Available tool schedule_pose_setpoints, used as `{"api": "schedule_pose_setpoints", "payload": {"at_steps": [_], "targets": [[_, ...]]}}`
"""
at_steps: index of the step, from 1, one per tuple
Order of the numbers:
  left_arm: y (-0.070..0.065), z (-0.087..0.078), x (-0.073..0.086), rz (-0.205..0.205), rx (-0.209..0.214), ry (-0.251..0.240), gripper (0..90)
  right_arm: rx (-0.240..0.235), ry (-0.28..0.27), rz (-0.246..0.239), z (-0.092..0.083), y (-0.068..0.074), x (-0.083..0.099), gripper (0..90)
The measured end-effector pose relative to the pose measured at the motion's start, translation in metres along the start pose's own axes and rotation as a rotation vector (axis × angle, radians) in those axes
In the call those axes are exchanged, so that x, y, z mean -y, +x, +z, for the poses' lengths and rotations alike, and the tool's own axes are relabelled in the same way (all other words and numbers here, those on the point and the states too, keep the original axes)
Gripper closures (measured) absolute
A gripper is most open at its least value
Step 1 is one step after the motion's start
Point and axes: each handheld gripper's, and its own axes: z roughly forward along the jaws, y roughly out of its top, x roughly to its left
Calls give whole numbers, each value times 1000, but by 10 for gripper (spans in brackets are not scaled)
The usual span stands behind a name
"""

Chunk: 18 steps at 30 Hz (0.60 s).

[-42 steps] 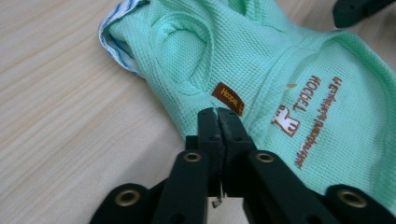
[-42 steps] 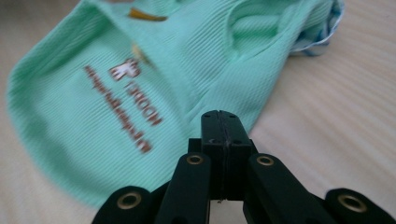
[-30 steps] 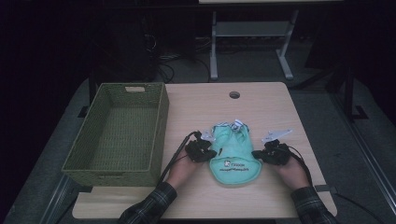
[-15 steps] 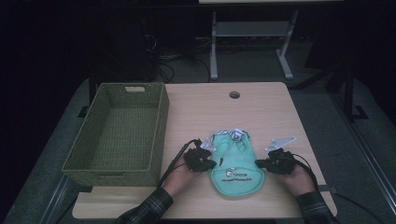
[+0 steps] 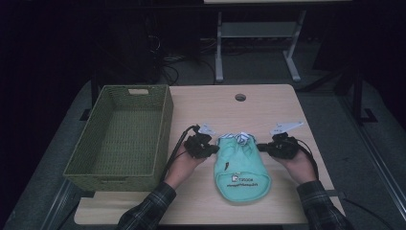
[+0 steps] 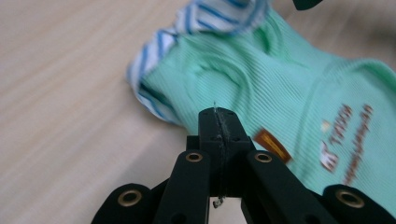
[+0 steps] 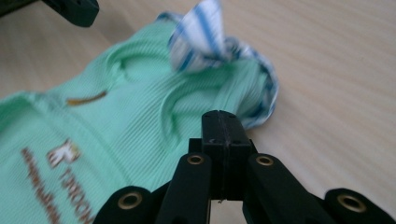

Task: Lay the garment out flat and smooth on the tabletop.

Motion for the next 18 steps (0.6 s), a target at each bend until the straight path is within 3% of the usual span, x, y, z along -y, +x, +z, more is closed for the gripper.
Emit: {"api": "schedule_pose_setpoints", "payload": {"at_steps": [8, 13, 18], "targets": [[14, 19, -15, -29, -12, -21, 892, -6, -36, 32, 19, -16, -19, 899], [19, 40, -14, -47, -22, 12, 893, -8, 1, 34, 36, -20, -21, 899], [21, 55, -9, -42, -41, 67, 893, 9, 75, 38, 49, -24, -12, 899]]}}
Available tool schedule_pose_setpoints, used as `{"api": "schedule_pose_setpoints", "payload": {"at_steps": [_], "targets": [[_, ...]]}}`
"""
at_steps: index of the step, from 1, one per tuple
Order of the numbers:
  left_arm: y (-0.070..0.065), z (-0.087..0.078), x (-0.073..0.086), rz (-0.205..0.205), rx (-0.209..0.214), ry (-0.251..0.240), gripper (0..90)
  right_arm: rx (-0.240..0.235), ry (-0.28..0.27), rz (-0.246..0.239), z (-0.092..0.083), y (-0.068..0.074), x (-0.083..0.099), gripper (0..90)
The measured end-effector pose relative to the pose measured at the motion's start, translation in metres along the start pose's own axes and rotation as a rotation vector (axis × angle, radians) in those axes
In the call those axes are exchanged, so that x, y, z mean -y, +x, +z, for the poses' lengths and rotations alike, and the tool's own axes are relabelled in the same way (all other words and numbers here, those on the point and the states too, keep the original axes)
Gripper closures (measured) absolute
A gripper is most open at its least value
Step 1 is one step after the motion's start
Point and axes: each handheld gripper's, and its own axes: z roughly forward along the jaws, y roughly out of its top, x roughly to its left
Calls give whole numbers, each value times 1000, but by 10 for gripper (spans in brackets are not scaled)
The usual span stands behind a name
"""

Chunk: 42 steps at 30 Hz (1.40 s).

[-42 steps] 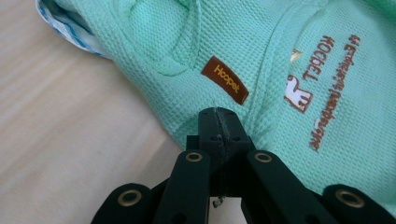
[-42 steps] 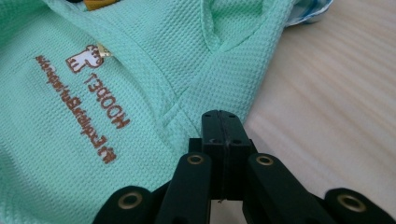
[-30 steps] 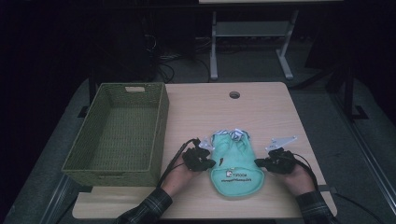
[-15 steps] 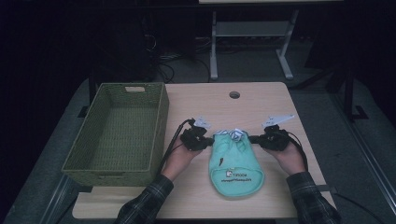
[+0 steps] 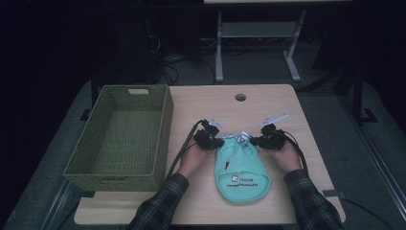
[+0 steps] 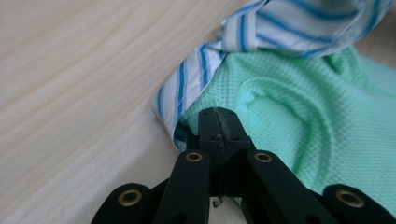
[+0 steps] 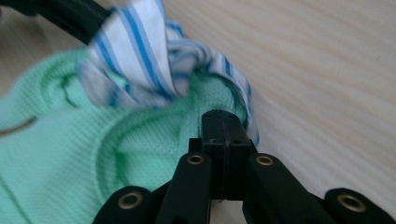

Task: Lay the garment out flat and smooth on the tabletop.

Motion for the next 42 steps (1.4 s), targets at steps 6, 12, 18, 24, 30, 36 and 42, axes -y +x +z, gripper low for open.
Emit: {"api": "schedule_pose_setpoints", "payload": {"at_steps": [6, 12, 18, 24, 30, 36, 42], "targets": [[3, 1, 2, 14, -12, 9, 896, 21, 16, -33, 2, 0, 5, 900], [3, -4, 7, 23, -30, 20, 898, 23, 23, -48, 1, 7, 7, 900], [10, -14, 17, 13, -24, 23, 898, -15, 31, -81, 3, 23, 7, 900], [4, -22, 26, 21, -34, 35, 898, -23, 41, -113, 5, 38, 6, 900], [0, -26, 33, 7, -7, 28, 896, -34, 46, -118, 3, 42, 9, 900], [0, -30, 31, -5, 7, -2, 824, -50, 28, -111, -1, 42, 9, 856], [-1, -46, 25, -16, 6, -65, 736, -70, -25, -94, -14, 40, 5, 803]]}}
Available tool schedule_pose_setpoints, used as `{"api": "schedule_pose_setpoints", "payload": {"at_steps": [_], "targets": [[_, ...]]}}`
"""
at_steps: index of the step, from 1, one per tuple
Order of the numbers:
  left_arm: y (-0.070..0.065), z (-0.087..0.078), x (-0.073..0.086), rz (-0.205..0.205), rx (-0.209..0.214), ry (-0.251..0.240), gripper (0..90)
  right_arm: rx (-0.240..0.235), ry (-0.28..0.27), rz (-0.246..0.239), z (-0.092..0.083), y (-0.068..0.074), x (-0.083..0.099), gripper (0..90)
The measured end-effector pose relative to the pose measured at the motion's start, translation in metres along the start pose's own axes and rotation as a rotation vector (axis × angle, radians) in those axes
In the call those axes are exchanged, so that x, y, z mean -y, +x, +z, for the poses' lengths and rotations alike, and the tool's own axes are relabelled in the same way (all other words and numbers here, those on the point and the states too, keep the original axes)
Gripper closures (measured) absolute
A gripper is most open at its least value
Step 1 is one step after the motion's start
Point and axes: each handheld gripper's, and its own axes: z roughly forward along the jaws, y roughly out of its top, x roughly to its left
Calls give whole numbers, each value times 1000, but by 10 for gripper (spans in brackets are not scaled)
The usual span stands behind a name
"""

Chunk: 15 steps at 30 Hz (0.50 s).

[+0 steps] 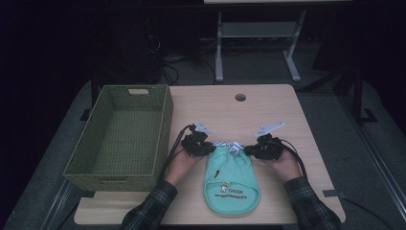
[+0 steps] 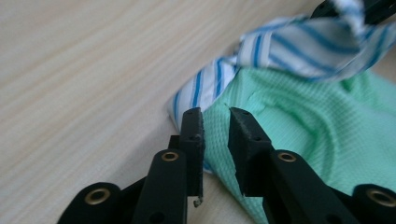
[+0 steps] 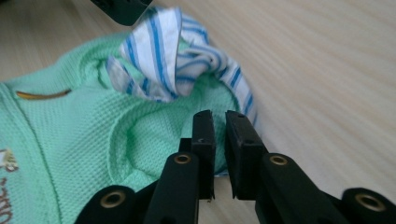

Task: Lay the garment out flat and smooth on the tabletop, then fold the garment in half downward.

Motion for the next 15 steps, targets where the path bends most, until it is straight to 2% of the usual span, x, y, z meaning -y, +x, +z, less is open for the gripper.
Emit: {"api": "schedule_pose_setpoints", "payload": {"at_steps": [2, 7, 10, 15], "targets": [[0, -4, -2, -2, -8, -18, 706, 3, -26, -2, -5, -2, -2, 772], [5, -6, -6, -27, -30, -54, 624, 19, -76, 36, -13, -9, -7, 687], [7, -2, -6, -37, -46, -55, 574, 24, -95, 52, -12, -15, -8, 632], [13, 10, -5, -40, -48, -38, 539, 13, -93, 74, -2, -21, -8, 602]]}}
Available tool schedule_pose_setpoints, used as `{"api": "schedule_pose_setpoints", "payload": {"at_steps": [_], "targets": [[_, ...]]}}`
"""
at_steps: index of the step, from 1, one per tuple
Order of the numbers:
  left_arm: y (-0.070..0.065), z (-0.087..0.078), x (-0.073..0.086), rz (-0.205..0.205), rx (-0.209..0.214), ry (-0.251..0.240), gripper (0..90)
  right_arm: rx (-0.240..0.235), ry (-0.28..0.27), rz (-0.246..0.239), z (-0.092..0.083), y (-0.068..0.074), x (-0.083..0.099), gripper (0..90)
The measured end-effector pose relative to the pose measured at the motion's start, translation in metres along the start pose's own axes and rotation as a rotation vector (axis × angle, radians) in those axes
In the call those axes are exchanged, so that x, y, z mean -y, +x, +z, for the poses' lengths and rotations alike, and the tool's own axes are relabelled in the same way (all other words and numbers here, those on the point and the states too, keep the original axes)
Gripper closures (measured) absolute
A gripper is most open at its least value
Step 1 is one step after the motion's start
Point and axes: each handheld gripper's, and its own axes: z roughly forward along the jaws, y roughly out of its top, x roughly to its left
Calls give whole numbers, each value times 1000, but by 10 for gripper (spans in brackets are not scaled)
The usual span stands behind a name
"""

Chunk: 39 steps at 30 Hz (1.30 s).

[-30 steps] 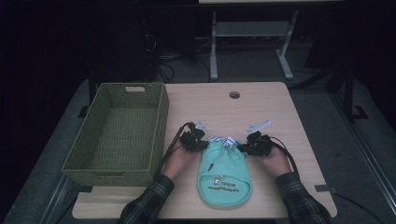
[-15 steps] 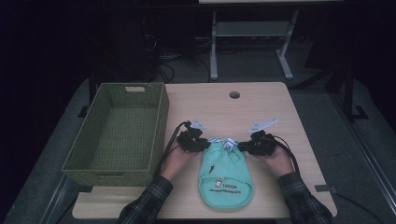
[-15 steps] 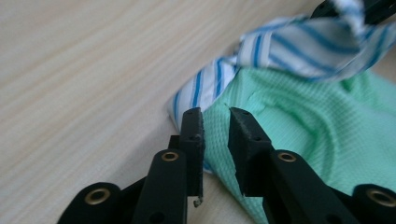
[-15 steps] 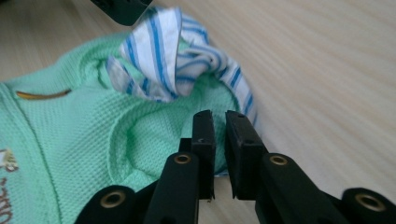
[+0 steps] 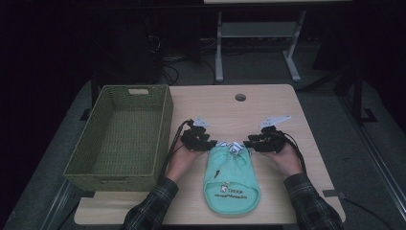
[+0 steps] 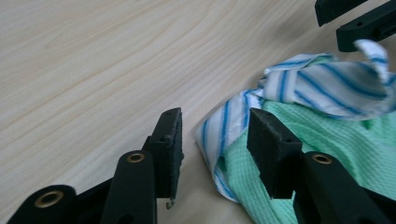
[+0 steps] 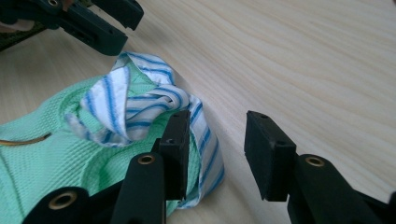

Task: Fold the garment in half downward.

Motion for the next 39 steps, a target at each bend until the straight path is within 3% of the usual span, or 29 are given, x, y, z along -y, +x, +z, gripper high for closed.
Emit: {"api": "schedule_pose_setpoints", "payload": {"at_steps": [9, 12, 17, 21, 23, 30, 34, 36, 39], "targets": [[3, 19, 5, -9, -1, 47, 540, -20, 52, 19, 19, -5, 6, 613], [4, 22, 8, 9, -8, 58, 541, -11, 78, 16, 22, -5, 9, 625], [1, 22, 9, 53, -33, 58, 580, -7, 92, -12, 25, -4, 12, 655], [-1, 22, 10, 67, -18, 54, 654, 20, 93, -58, 24, 0, 13, 711], [-2, 22, 10, 68, -5, 57, 707, 19, 95, -59, 24, 3, 13, 757], [-3, 21, 10, 70, 23, 66, 848, -10, 79, -27, 25, 0, 16, 849], [-3, 21, 10, 65, 18, 70, 864, -13, 79, -14, 25, -1, 15, 864], [-1, 21, 11, 36, 33, 63, 865, -12, 79, -12, 25, -2, 15, 865], [-1, 20, 11, 41, 20, 59, 866, -18, 73, 9, 25, -5, 14, 867]]}}
